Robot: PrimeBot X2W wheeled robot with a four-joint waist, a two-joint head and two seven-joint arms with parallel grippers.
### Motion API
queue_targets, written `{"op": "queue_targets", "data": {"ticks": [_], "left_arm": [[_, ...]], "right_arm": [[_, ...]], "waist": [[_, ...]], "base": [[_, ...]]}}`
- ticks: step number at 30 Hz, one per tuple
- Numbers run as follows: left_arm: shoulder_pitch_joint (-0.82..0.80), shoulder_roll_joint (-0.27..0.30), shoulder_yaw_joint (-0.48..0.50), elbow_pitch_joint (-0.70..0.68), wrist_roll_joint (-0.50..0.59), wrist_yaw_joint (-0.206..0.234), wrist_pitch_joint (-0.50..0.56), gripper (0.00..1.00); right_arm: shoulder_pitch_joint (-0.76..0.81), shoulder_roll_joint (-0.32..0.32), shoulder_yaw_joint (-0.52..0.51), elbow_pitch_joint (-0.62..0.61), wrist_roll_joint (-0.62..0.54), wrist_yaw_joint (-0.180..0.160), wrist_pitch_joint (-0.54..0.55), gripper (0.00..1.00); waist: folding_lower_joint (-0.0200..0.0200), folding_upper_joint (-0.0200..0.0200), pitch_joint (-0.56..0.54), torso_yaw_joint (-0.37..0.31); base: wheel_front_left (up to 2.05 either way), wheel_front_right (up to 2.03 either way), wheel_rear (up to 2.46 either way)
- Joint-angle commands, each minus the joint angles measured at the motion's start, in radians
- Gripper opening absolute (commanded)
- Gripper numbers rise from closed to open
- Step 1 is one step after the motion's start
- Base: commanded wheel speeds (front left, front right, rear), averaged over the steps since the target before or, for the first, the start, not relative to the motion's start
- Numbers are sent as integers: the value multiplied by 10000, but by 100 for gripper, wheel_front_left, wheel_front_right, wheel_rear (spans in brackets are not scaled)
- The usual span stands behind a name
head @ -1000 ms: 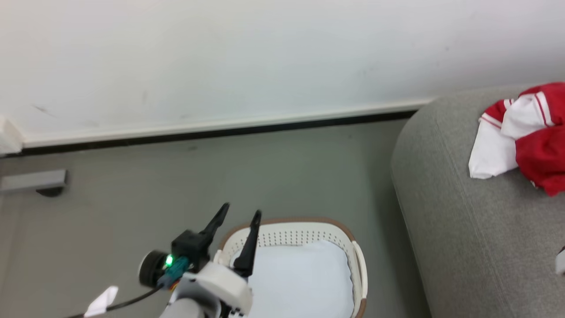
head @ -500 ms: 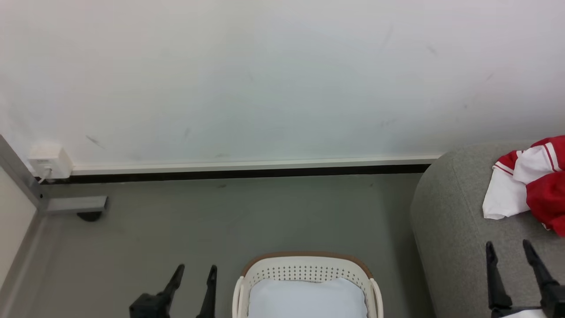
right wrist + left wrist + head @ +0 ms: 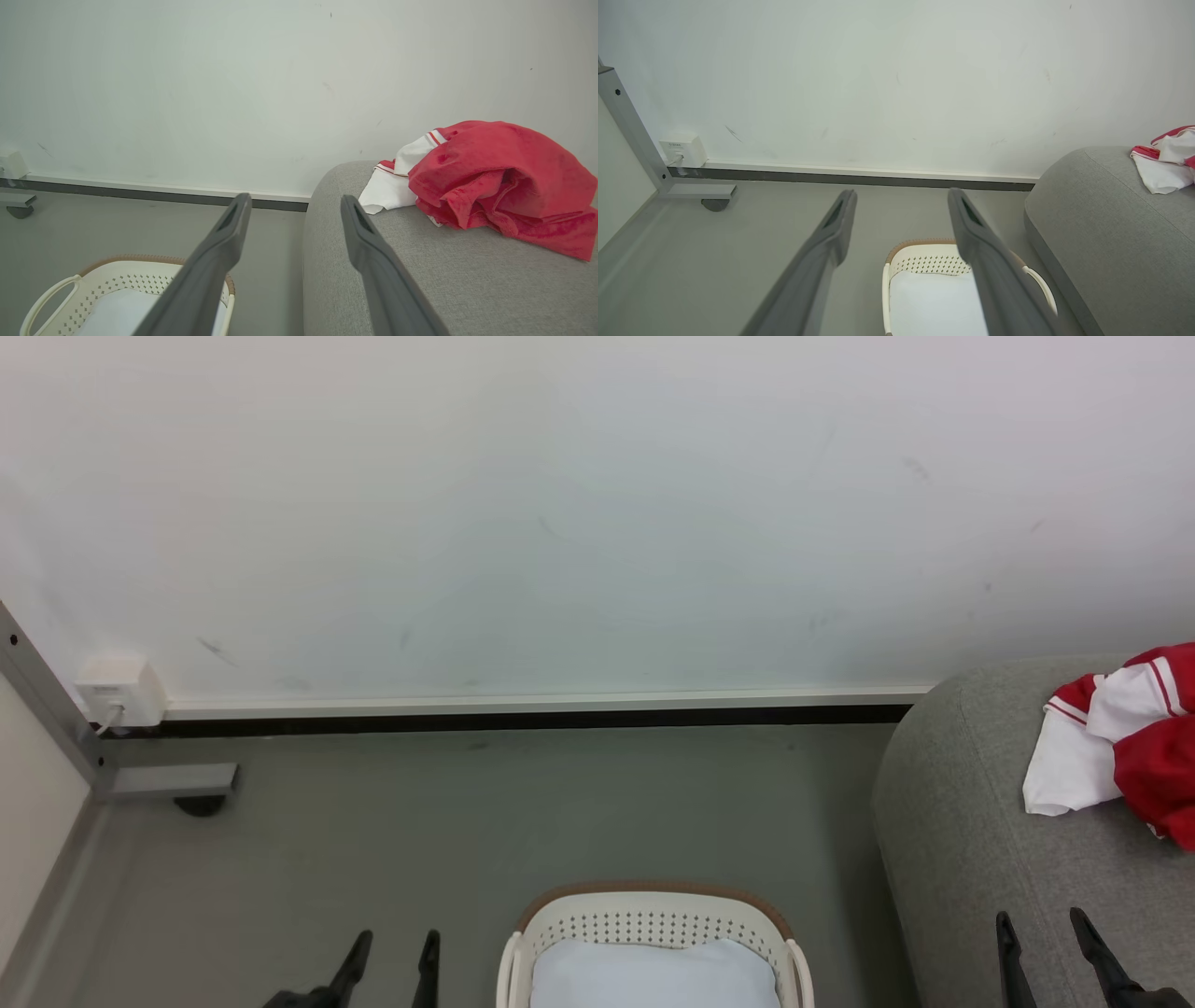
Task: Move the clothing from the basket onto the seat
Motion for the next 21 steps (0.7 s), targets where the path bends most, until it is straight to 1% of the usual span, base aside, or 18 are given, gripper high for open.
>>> {"op": "queue_targets", "data": {"ticks": [1, 8, 21], "left_arm": [[75, -46, 99, 29, 187, -82, -5, 100], [52, -246, 519, 135, 498, -439, -5, 100], [-242, -461, 890, 357, 846, -849, -6, 100]], "right_arm": [[65, 10, 8, 40, 41, -21, 4, 100], [-8, 27, 129, 124, 33, -21, 4, 100], [-111, 30, 361, 212, 277, -21, 3, 100]], "waist": [[1, -1, 4, -18], [1, -1, -2, -76], [1, -1, -10, -162]], "base": [[0, 0, 0], [0, 0, 0], [0, 0, 0]]}}
